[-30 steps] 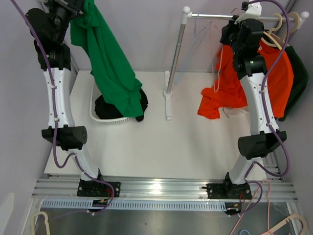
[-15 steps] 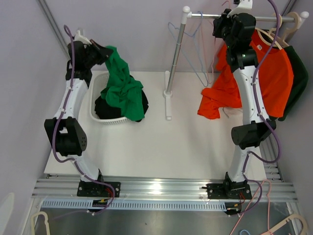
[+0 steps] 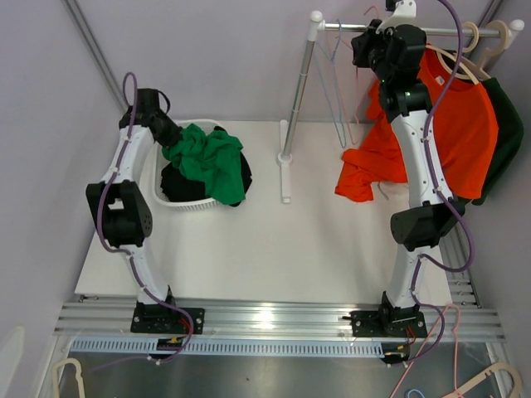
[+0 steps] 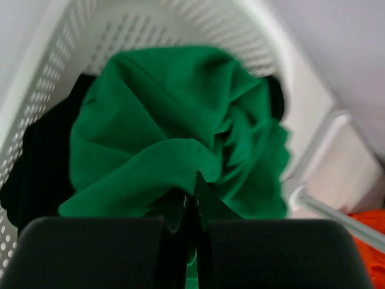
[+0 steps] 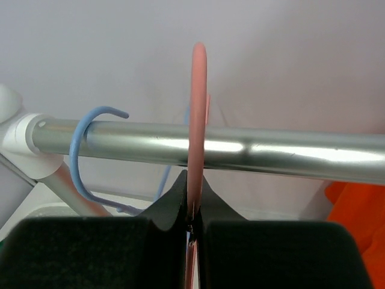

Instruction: Remove the t-shirt from the hanger

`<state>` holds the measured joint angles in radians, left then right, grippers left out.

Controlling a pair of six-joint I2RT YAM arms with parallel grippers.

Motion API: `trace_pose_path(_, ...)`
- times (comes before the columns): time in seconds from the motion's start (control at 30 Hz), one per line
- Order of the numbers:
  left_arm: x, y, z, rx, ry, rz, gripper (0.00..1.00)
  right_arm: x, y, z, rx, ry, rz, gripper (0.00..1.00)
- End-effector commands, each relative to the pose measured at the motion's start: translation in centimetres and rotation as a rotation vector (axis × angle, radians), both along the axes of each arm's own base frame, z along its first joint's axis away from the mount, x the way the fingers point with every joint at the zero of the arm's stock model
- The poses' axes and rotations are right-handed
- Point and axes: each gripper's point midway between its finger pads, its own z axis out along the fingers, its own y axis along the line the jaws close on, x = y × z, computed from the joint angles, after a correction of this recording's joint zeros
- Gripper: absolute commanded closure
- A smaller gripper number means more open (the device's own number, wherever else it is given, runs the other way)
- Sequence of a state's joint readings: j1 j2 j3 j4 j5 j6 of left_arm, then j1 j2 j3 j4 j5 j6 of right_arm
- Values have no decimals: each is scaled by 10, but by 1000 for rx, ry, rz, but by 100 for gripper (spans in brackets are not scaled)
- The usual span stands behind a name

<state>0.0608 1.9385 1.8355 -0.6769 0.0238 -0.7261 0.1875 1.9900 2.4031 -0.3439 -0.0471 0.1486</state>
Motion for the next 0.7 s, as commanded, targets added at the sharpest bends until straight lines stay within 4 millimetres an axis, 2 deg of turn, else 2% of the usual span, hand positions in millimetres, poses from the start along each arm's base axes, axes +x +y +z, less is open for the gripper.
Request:
trace_pose_path(0.0, -22, -11, -45, -71, 183, -27, 99, -11, 14, 12, -7, -38, 60, 100)
trace_pose_path(0.07, -21, -16, -55, -81, 184, -65, 99, -12, 16, 7, -19, -27, 67, 100)
trace_pose_path(0.17, -21, -24, -60, -115, 179, -103, 99, -12, 16, 3, -27, -17, 72, 100)
trace_pose_path(0.27, -18, -32, -54, -149, 154, -145, 100, -12, 19, 1, -24, -11, 81, 100)
trace_pose_path(0.37, -17, -44, -38, -172, 99, -221, 98, -11, 21, 0, -22, -6, 89, 100)
trace_pose_path(0.43, -19, -46, -18, -146, 50, -239, 76, -11, 20, 0, -25, -7, 87, 100)
trace_pose_path(0.5, -22, -49, 1, -102, 5, -248, 10, -12, 20, 1, -26, -5, 90, 100)
trace_pose_path(0.53, -26, -49, 23, -76, -43, -255, 1, -13, 20, 1, -26, -5, 89, 98)
trace_pose_path(0.57, -29, -50, 32, -64, -64, -258, 1, -13, 19, 2, -22, -6, 85, 88)
trace_pose_path(0.67, -40, -51, 70, -31, -125, -248, 1, -16, 17, 6, -22, -12, 77, 91)
